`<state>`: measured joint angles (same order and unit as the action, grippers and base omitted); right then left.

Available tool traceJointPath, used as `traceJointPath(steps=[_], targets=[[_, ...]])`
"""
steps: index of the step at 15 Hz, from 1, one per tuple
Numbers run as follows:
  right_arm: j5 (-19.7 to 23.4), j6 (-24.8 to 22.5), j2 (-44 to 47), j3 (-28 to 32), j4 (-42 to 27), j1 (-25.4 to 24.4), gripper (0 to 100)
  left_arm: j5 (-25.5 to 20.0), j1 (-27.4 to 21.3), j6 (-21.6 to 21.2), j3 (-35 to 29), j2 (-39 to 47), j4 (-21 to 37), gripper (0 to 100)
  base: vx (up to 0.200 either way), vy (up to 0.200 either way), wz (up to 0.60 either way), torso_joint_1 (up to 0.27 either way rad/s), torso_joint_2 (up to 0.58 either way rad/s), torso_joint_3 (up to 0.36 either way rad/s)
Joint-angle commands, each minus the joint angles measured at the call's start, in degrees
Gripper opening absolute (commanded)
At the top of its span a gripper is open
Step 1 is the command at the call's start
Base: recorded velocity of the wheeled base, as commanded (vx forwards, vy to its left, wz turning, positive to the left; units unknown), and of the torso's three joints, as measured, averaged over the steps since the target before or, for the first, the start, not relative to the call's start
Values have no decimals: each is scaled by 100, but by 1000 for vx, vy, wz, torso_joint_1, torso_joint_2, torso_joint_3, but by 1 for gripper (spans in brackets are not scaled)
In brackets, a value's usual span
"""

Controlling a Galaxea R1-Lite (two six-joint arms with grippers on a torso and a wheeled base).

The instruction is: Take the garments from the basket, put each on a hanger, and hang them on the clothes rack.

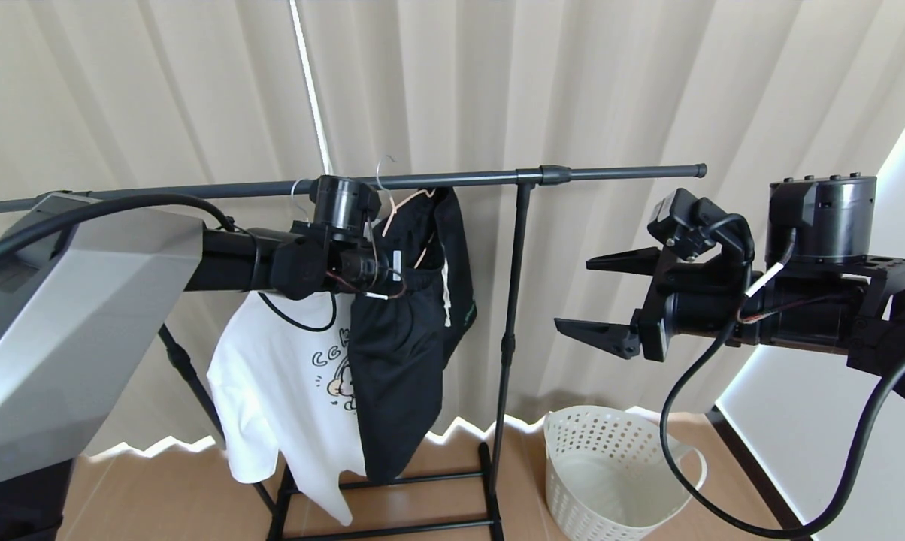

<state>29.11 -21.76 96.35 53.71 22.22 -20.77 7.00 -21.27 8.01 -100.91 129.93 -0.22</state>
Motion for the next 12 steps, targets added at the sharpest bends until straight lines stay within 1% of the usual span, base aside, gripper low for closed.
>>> traceJointPath(steps=[1,3,4,12], targets=[[-2,-4,59,-10,1,-6,100,3,44,122,-675,314,382,0,0,0,0,0,0,0],[7,-4,59,-1,1,-6,100,3,115,157,-1282,498,901,0,0,0,0,0,0,0],[-2,-4,59,-1,1,-6,100,-5,132,175,-1368,595,1103,0,0,0,0,0,0,0],[7,-4,59,-1,1,-6,100,-14,167,166,-1368,789,1103,0,0,0,0,0,0,0]])
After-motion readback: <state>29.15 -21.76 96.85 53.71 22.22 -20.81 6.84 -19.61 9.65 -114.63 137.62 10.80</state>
